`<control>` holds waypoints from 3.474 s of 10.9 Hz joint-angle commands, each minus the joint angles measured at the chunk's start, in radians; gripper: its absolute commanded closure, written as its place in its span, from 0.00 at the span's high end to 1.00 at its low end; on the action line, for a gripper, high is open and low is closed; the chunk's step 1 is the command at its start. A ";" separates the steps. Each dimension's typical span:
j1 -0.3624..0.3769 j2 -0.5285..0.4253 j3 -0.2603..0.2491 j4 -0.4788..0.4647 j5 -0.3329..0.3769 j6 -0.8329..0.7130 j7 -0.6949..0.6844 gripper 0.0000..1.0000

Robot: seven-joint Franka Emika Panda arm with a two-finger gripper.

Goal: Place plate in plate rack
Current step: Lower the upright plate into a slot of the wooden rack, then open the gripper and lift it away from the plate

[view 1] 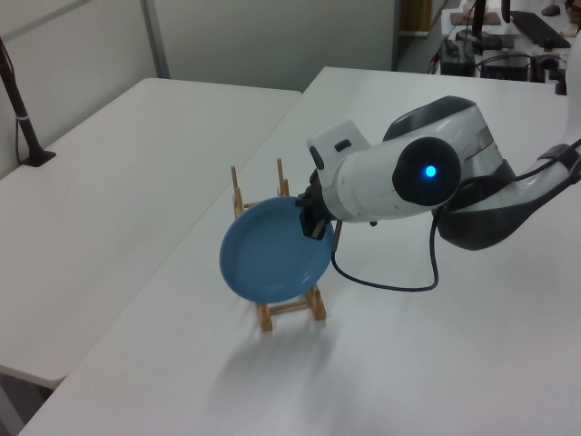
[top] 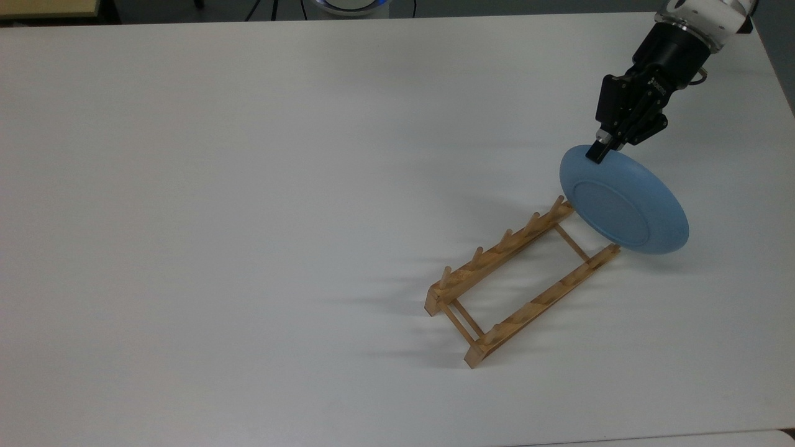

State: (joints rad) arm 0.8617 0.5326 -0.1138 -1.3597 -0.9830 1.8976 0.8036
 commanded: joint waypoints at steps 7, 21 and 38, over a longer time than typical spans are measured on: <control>0.016 0.021 -0.006 0.016 -0.081 -0.089 0.013 0.00; 0.000 0.063 0.002 -0.012 0.027 -0.043 0.057 0.34; -0.142 -0.238 -0.001 -0.022 0.880 -0.102 -0.179 1.00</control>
State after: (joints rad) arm 0.8047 0.4295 -0.1244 -1.3103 -0.2518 1.9006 0.7836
